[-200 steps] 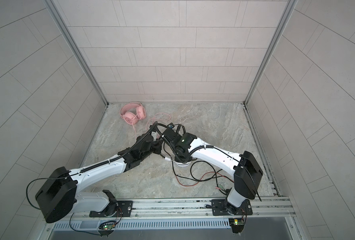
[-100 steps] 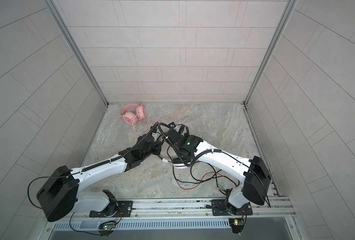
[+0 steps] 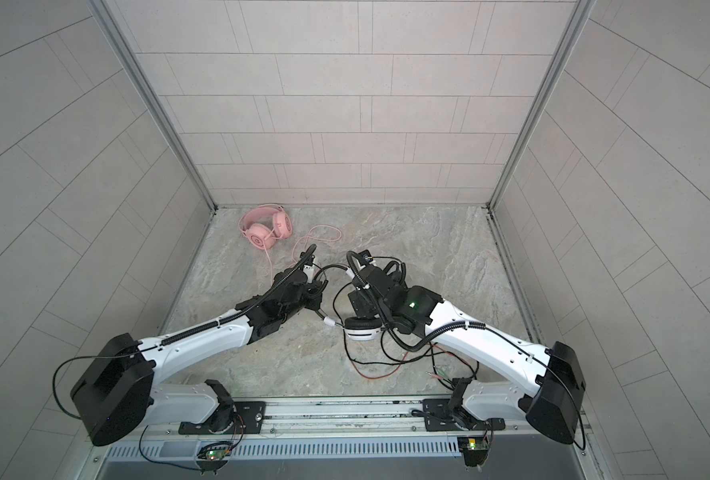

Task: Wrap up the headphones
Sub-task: 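Grasp the white headset's headband with the left gripper beside the right gripper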

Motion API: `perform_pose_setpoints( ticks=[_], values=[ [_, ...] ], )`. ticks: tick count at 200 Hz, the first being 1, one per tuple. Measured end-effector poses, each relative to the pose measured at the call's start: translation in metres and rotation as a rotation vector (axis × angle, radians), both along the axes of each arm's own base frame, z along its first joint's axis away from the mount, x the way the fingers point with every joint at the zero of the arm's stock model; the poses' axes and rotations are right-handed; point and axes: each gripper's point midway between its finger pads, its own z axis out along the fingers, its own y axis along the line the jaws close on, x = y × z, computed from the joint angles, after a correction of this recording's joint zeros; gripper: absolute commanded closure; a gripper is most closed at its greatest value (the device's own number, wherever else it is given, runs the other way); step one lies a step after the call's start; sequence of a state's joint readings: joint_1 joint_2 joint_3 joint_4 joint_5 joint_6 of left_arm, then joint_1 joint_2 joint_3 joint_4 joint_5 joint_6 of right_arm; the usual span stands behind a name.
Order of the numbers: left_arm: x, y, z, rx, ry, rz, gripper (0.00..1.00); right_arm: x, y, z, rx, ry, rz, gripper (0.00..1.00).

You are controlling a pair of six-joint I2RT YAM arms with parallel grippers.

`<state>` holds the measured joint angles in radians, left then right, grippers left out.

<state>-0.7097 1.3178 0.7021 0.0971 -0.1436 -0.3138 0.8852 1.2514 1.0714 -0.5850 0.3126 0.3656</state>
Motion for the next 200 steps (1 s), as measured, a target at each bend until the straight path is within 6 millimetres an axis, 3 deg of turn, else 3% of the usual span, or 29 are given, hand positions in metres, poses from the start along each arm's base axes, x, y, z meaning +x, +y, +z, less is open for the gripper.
perform_pose_setpoints(
  ticks=[47,73,102,126,141,164,200],
  values=[
    [0.002,0.004,-0.001,0.005,0.004,0.014,1.0,-0.006,0.004,-0.041,-0.05,0.087,0.026,0.03],
    [0.002,0.005,-0.002,0.002,0.01,0.015,1.0,-0.01,0.003,-0.056,-0.062,0.121,0.029,0.13],
    [0.001,0.003,-0.003,-0.015,0.023,0.006,0.96,-0.006,0.002,-0.053,-0.049,0.098,0.0,0.44],
    [0.0,0.001,-0.006,-0.026,0.038,0.005,0.8,-0.001,-0.003,-0.051,-0.075,0.071,-0.012,0.63],
    [0.0,-0.001,-0.006,-0.046,0.046,0.003,0.61,0.0,-0.008,-0.05,-0.101,0.062,-0.024,0.72],
    [0.001,-0.009,-0.003,-0.077,0.059,-0.022,0.47,0.0,-0.014,-0.045,-0.173,0.059,-0.006,0.76],
    [0.003,-0.025,-0.005,-0.095,0.088,-0.075,0.45,0.009,-0.013,-0.015,-0.243,0.023,0.024,0.76]
  ],
)
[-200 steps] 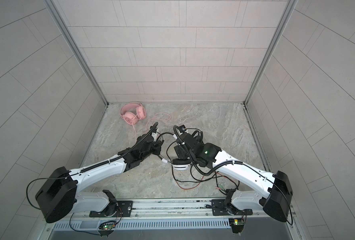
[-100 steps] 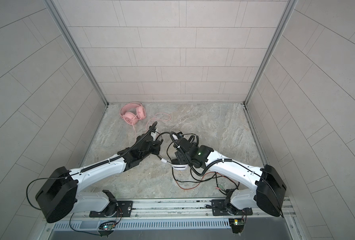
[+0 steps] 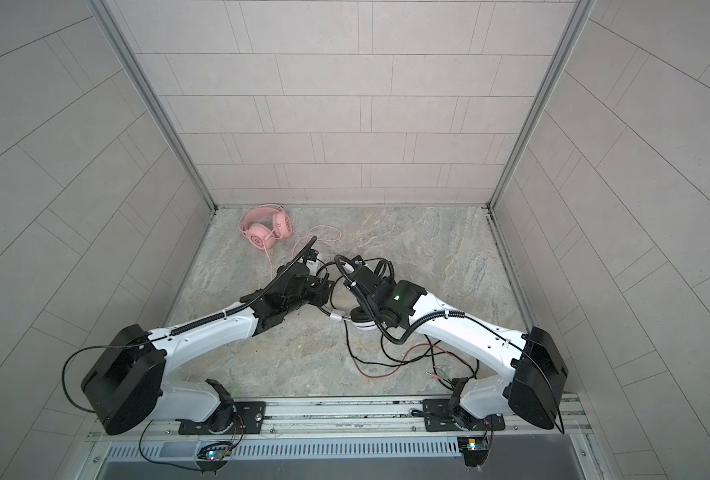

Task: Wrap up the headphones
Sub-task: 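Grasp the white headset's headband with the left gripper beside the right gripper, then open the right gripper and withdraw it while left gripper lifts the headset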

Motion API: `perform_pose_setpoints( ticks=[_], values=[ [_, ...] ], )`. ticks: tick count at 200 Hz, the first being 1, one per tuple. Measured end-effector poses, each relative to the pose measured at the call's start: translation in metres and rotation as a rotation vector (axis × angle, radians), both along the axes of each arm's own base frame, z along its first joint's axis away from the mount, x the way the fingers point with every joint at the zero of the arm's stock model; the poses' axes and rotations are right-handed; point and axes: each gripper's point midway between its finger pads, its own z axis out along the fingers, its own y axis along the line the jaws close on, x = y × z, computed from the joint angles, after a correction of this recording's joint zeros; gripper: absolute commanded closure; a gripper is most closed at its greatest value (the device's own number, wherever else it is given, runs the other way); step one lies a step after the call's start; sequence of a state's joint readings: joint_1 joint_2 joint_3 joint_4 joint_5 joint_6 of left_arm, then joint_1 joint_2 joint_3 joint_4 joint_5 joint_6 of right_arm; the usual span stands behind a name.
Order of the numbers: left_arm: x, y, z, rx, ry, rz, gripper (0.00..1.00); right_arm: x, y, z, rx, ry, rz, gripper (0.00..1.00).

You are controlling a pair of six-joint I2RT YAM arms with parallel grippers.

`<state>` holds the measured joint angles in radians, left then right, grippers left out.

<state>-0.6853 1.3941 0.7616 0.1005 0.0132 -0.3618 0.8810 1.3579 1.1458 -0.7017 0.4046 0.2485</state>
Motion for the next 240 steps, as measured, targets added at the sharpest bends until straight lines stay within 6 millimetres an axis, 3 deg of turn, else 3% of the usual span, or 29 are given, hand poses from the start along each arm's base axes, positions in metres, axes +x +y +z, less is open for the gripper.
perform_pose_setpoints(
  ticks=[22,40,72,93,118,134,153,170,211,240],
  values=[
    [-0.001,-0.003,-0.001,-0.006,0.009,-0.013,0.52,0.002,0.0,0.013,-0.034,-0.006,0.023,0.76],
    [0.0,-0.001,-0.002,-0.003,0.014,-0.006,0.64,0.003,-0.001,0.014,-0.071,0.004,0.031,0.76],
    [-0.001,0.002,-0.005,0.016,0.023,0.001,0.75,0.003,-0.004,0.014,-0.107,0.012,0.037,0.76],
    [-0.001,0.004,-0.006,0.019,0.027,0.011,0.89,0.002,-0.005,0.013,-0.117,0.017,0.038,0.76],
    [-0.001,0.009,-0.011,0.042,0.035,0.021,1.0,0.002,-0.003,0.013,-0.111,0.016,0.043,0.69],
    [-0.001,0.009,-0.012,0.045,0.038,0.021,1.0,0.001,-0.003,0.012,-0.111,0.019,0.043,0.58],
    [0.003,0.014,-0.011,0.036,0.043,0.042,1.0,0.001,0.0,0.013,-0.081,0.018,0.036,0.33],
    [0.007,0.019,-0.012,0.014,0.06,0.048,1.0,-0.001,-0.001,0.017,-0.044,0.005,0.031,0.21],
    [0.016,0.037,-0.013,-0.109,0.114,0.05,0.99,-0.005,-0.013,0.044,0.181,-0.072,-0.028,0.17],
    [0.027,0.077,-0.027,-0.221,0.162,0.177,1.0,-0.012,-0.056,0.043,0.32,-0.097,-0.15,0.17]
  ],
)
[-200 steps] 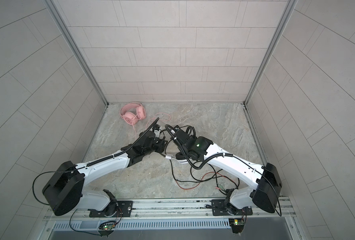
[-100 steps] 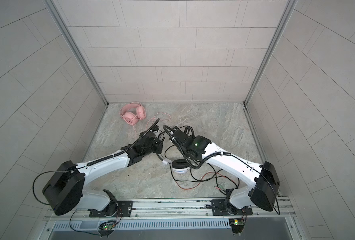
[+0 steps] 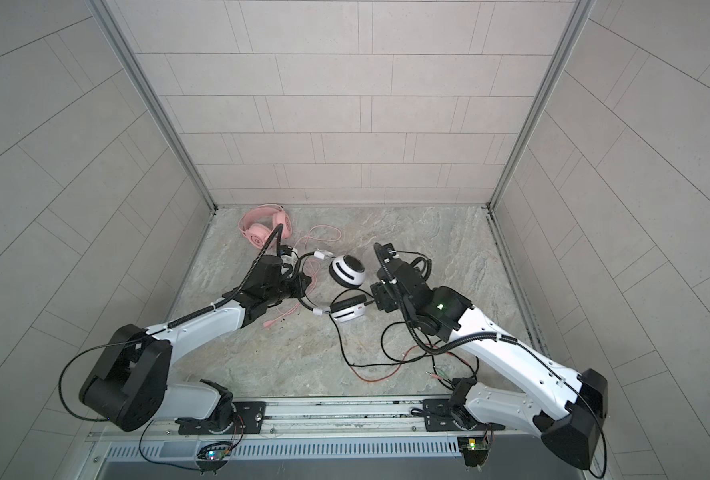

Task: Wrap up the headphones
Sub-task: 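Open the right gripper and withdraw it while left gripper lifts the headset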

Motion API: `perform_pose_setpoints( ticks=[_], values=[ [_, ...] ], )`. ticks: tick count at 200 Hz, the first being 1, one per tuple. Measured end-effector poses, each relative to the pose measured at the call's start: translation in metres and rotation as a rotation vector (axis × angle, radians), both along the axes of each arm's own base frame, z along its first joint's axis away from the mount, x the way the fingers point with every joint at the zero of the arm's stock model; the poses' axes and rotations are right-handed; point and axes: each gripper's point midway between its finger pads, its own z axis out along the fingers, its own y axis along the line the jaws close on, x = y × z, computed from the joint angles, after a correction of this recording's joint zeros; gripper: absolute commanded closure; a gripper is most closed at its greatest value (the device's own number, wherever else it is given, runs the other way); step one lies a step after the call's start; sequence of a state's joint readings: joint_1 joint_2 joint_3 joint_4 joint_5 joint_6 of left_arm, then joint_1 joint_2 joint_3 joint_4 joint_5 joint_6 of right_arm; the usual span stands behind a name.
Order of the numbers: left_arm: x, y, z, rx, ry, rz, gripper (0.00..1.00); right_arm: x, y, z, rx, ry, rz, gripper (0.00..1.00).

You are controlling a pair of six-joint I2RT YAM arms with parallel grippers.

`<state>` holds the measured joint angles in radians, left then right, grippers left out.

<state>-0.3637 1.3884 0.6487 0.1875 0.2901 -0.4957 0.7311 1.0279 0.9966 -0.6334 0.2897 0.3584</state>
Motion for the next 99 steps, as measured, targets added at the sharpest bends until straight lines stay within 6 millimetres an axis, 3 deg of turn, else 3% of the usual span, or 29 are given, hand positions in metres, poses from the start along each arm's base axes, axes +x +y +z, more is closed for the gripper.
perform_pose_setpoints(
  ticks=[19,56,81,99],
  values=[
    [0.0,0.02,-0.012,-0.045,0.047,0.076,1.0,-0.003,-0.029,-0.015,0.062,0.022,-0.094,0.17],
    [0.005,0.016,-0.005,-0.157,0.063,0.123,1.0,-0.011,-0.066,-0.054,0.175,0.12,-0.224,0.17],
    [0.016,0.01,0.005,-0.207,0.092,0.148,1.0,-0.017,-0.062,-0.065,0.226,0.168,-0.204,0.17],
    [0.036,0.004,0.032,-0.23,0.095,0.161,1.0,-0.02,-0.052,-0.073,0.257,0.204,-0.162,0.17]
  ],
)
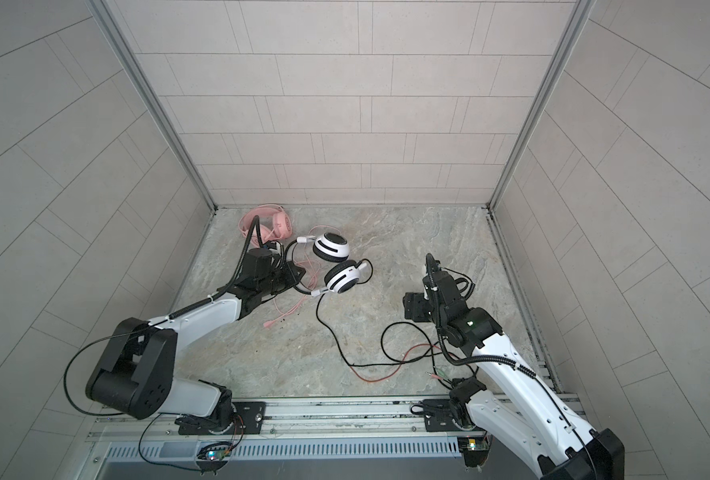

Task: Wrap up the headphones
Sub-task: 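Open the right gripper and withdraw it while left gripper lifts the headset, then move the right gripper down to the black cable near the robot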

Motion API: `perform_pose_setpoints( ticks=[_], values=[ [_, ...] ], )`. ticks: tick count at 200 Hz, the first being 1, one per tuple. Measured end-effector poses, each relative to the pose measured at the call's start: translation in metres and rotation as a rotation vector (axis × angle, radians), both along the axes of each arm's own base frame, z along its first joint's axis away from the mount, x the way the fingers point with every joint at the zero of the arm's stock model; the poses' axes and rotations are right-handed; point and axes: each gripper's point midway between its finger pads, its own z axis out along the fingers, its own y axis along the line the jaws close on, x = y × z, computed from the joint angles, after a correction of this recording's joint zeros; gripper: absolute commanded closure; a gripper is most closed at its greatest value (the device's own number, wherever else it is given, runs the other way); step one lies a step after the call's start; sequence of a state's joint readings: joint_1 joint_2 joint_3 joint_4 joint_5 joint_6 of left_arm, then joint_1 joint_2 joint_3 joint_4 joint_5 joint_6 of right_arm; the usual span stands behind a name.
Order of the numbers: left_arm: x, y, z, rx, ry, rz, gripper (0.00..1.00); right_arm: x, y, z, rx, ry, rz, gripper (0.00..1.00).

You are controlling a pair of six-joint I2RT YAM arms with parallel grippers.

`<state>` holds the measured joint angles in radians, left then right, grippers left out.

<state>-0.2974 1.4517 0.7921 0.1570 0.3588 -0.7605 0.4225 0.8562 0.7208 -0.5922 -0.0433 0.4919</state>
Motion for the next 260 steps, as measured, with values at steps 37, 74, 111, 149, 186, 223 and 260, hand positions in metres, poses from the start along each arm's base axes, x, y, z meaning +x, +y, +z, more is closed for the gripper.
perform_pose_setpoints(
  ticks=[37,74,111,149,186,223,260],
  values=[
    [0.04,-0.012,0.101,-0.056,-0.124,0.012,1.0,-0.006,0.026,-0.031,0.098,0.092,0.089,0.17],
    [0.067,-0.03,0.176,-0.103,-0.193,-0.038,1.0,0.003,0.051,-0.042,0.181,0.132,0.149,0.17],
    [0.07,-0.047,0.162,-0.114,-0.132,-0.133,1.0,0.023,0.079,-0.048,0.241,0.141,0.19,0.17],
    [0.063,-0.052,0.107,-0.047,-0.025,-0.212,1.0,0.047,0.093,-0.054,0.309,0.113,0.161,0.18],
    [0.056,-0.051,0.069,-0.033,0.051,-0.263,1.0,0.051,0.108,-0.093,0.372,0.164,0.12,0.2],
    [0.057,-0.042,0.061,-0.035,0.07,-0.247,1.0,0.041,0.144,-0.114,0.369,0.193,0.159,0.22],
    [0.058,-0.037,0.067,-0.041,0.05,-0.247,1.0,0.058,0.174,-0.117,0.45,0.149,0.168,0.27]
  ],
)
